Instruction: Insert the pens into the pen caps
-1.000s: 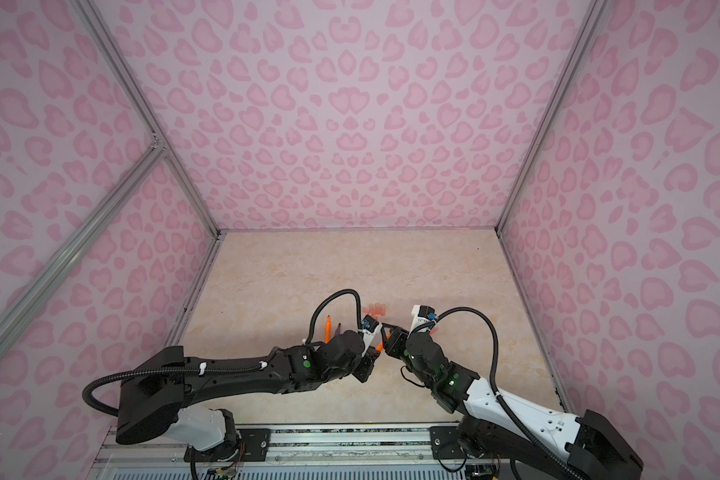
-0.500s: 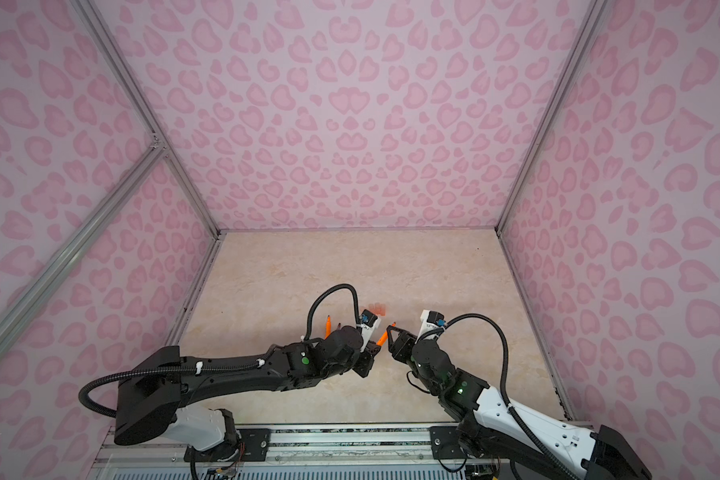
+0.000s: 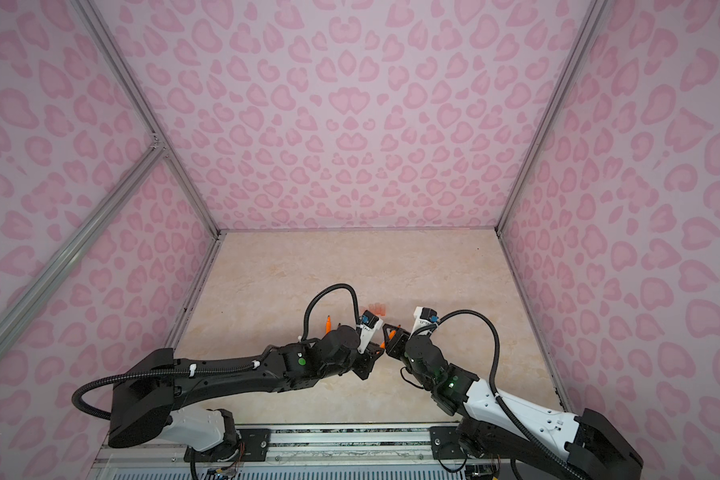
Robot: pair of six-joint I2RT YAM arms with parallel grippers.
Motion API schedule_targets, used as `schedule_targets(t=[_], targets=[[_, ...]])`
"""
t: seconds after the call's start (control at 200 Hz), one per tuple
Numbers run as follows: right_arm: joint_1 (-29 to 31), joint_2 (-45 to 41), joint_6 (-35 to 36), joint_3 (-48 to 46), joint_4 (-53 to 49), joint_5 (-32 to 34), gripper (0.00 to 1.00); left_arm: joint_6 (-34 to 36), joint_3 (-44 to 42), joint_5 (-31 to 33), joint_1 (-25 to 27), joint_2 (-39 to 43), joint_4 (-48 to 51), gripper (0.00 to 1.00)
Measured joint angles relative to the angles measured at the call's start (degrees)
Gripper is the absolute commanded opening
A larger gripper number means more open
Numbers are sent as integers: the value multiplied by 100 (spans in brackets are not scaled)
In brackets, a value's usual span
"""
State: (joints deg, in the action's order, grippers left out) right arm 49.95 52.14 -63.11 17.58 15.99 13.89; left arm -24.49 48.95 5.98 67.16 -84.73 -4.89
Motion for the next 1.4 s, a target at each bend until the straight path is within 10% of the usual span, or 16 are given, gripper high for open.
schedule_targets(t=[0.605,1.4], targets=[[304,13,-282,-74,302,125,0,35,63,11,7,-157,-96,34],[619,13,-846,-343,876,564,0,55,50,72,-9,-280,-306,26]])
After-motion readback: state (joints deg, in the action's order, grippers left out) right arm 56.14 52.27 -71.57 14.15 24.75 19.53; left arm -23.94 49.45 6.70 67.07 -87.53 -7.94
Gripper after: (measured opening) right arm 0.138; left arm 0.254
